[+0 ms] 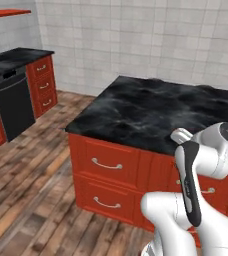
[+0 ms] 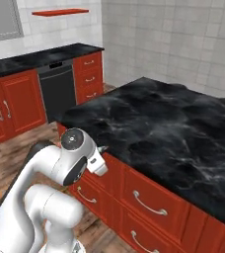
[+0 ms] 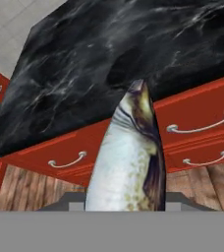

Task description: Place the fish on the counter behind the older fish on the same shelf of the fridge to maintain FIFO order. Close the fridge door when finished.

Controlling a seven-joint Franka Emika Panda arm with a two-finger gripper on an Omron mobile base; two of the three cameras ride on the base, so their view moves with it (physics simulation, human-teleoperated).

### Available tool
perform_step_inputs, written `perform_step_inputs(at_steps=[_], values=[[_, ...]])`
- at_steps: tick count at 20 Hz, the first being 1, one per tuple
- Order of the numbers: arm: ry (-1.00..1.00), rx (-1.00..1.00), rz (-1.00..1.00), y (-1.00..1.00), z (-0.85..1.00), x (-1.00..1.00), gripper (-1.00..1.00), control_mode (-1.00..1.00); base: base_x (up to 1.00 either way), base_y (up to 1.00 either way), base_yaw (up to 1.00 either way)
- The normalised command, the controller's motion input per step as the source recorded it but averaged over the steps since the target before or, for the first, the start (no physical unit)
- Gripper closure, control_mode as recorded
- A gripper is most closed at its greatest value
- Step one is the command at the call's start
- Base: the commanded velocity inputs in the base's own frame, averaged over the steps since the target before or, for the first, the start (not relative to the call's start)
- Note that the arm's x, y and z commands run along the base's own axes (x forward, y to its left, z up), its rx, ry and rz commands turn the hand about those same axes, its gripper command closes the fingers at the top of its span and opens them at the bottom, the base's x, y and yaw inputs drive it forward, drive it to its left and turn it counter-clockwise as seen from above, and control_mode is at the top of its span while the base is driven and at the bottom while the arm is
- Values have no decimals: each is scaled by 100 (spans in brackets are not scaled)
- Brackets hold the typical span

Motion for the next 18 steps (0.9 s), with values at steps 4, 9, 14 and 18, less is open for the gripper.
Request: perform_step_inputs(at_steps=[4,9,14,18], values=[[0,0,0,0,0,0,100,100,96,100,9],[0,0,0,0,0,0,100,100,100,100,0],[0,0,0,0,0,0,100,100,100,100,0],[0,0,0,0,0,0,100,100,100,100,-8]])
